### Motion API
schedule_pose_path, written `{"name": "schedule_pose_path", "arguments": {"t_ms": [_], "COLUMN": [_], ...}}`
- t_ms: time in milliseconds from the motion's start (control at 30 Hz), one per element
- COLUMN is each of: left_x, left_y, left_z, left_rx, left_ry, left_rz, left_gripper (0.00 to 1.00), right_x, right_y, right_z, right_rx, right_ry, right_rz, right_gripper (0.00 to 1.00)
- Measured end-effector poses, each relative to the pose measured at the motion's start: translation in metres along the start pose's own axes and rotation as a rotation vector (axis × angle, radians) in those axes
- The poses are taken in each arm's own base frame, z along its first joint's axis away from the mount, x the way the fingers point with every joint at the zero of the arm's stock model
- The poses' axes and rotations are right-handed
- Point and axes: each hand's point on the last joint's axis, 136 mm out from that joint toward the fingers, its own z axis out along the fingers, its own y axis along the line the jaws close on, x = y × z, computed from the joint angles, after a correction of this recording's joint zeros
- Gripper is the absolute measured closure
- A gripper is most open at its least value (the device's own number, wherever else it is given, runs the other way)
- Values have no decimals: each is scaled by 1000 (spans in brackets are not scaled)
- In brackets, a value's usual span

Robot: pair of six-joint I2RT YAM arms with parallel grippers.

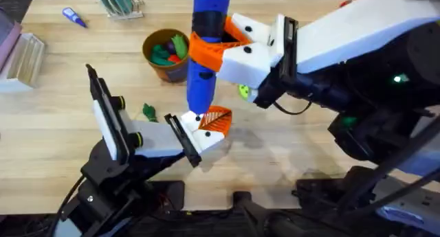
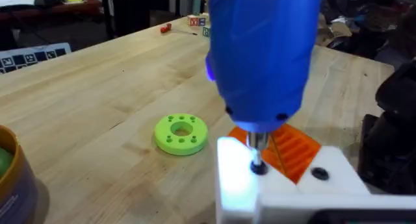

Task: Pick up the gripper from the table and insert it into the empty holder that is missing its gripper. Then pick up a screw, insert it into the mounting hole, and use the screwdriver to tighten it. Finally, clean up the table by picking up the vegetable and placing it into the bucket.

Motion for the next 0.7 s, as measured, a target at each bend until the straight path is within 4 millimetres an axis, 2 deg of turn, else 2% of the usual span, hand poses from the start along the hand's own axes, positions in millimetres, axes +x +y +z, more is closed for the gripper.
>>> {"name": "schedule_pose_path", "arguments": {"t_ms": [700], "left_x": [0], "left_y": [0], "left_z": [0], "left_rx": [0], "left_ry": [1], "left_rz": [-2], "left_gripper": [993], "right_x": [6], "right_y": [-2], "right_z": [0], "right_rx": [8], "right_ry": [22], "right_rz": [15], "right_gripper": [978]}}
